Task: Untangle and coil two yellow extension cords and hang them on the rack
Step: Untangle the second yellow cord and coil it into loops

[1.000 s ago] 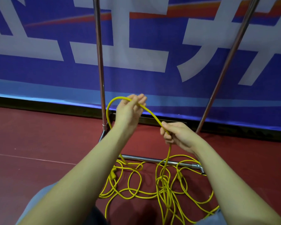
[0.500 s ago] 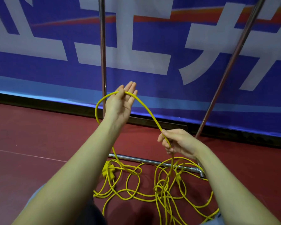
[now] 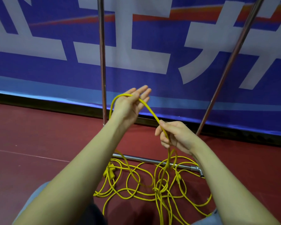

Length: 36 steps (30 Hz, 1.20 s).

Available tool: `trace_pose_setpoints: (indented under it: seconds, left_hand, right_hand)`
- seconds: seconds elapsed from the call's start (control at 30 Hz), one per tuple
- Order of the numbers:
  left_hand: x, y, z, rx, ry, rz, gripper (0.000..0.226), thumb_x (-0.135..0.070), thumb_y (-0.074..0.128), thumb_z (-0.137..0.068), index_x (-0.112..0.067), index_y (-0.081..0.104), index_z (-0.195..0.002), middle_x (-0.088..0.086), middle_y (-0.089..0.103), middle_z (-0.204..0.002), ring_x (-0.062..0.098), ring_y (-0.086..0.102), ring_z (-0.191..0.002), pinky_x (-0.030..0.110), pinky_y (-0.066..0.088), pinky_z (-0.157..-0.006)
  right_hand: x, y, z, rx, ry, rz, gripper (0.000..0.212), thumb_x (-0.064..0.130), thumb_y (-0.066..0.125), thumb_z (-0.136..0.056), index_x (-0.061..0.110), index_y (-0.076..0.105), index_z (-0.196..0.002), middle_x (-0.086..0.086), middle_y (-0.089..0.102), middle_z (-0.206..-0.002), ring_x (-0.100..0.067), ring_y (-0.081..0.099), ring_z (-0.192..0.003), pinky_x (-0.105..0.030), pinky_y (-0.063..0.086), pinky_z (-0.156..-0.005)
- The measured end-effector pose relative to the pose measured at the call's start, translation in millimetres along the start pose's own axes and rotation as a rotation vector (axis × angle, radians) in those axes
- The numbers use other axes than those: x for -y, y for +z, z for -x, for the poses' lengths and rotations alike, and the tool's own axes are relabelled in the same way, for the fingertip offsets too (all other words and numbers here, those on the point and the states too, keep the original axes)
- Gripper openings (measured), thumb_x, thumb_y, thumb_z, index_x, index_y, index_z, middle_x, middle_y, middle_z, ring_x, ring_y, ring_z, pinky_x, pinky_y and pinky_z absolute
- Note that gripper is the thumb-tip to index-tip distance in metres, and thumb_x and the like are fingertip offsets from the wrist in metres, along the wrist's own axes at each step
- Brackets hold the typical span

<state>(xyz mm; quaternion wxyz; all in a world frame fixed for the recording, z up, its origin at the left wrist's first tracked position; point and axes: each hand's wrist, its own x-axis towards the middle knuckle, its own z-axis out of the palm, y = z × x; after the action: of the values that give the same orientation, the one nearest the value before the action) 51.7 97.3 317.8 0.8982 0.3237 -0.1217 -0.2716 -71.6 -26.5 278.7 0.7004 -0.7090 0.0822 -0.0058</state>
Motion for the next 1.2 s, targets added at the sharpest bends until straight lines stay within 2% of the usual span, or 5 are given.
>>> trace_pose_setpoints:
  seconds: [0.27, 0.47, 0.67, 0.97, 1.2]
  left_hand:
    - [-0.4, -35.6, -14.0, -0.287, -0.01, 0.174, 0.043, 0.0, 0.039, -0.1, 0.006, 0.028, -0.141, 0.016, 0.06, -0.12, 0.028, 0.056, -0.119, 0.032, 0.053, -0.077]
    - [27.2, -8.3, 14.9, -0.072, -0.204, -0.052, 0.034, 0.005, 0.045, -0.095, -0.003, 0.032, -0.125, 0.017, 0.065, -0.098, 0.028, 0.067, -0.09, 0.037, 0.057, -0.077]
    - [3.4, -5.1, 2.0, -0.087, -0.028, 0.059, 0.031, 0.004, 0.036, -0.099, -0.002, 0.032, -0.13, 0.024, 0.056, -0.123, 0.034, 0.055, -0.116, 0.034, 0.054, -0.072]
    - [17.8, -11.9, 9.4, -0.078, -0.118, -0.052, 0.015, -0.007, 0.046, -0.098, -0.002, 0.047, -0.112, 0.014, 0.061, -0.119, 0.02, 0.066, -0.092, 0.032, 0.054, -0.083]
    - [34.3, -5.3, 13.7, -0.058, -0.147, -0.078, 0.033, 0.004, 0.043, -0.097, 0.003, 0.034, -0.129, 0.016, 0.063, -0.104, 0.03, 0.063, -0.1, 0.032, 0.059, -0.073]
  right_hand:
    - [-26.5, -11.8, -4.4, -0.113, 0.07, 0.072, 0.029, 0.019, 0.042, -0.1, 0.008, 0.06, -0.079, 0.0, 0.042, -0.052, -0.007, 0.03, -0.038, -0.019, 0.028, -0.046]
    - [-10.5, -1.7, -5.9, -0.124, -0.03, 0.033, 0.029, 0.018, 0.039, -0.101, 0.005, 0.056, -0.08, -0.001, 0.047, -0.048, -0.013, 0.043, -0.04, -0.022, 0.035, -0.044]
    - [-12.3, -10.0, -1.8, -0.055, 0.004, 0.033, 0.023, 0.013, 0.047, -0.096, 0.003, 0.061, -0.08, -0.002, 0.057, -0.055, -0.015, 0.055, -0.05, -0.022, 0.045, -0.051]
    - [-12.6, -10.0, -2.4, -0.124, 0.007, 0.025, 0.027, 0.016, 0.044, -0.098, 0.005, 0.059, -0.079, -0.002, 0.054, -0.051, -0.012, 0.045, -0.039, -0.02, 0.039, -0.045]
    - [-5.4, -3.6, -2.1, -0.093, -0.003, -0.075, 0.03, 0.023, 0.045, -0.097, 0.002, 0.058, -0.08, -0.005, 0.051, -0.047, -0.014, 0.042, -0.031, -0.019, 0.034, -0.036]
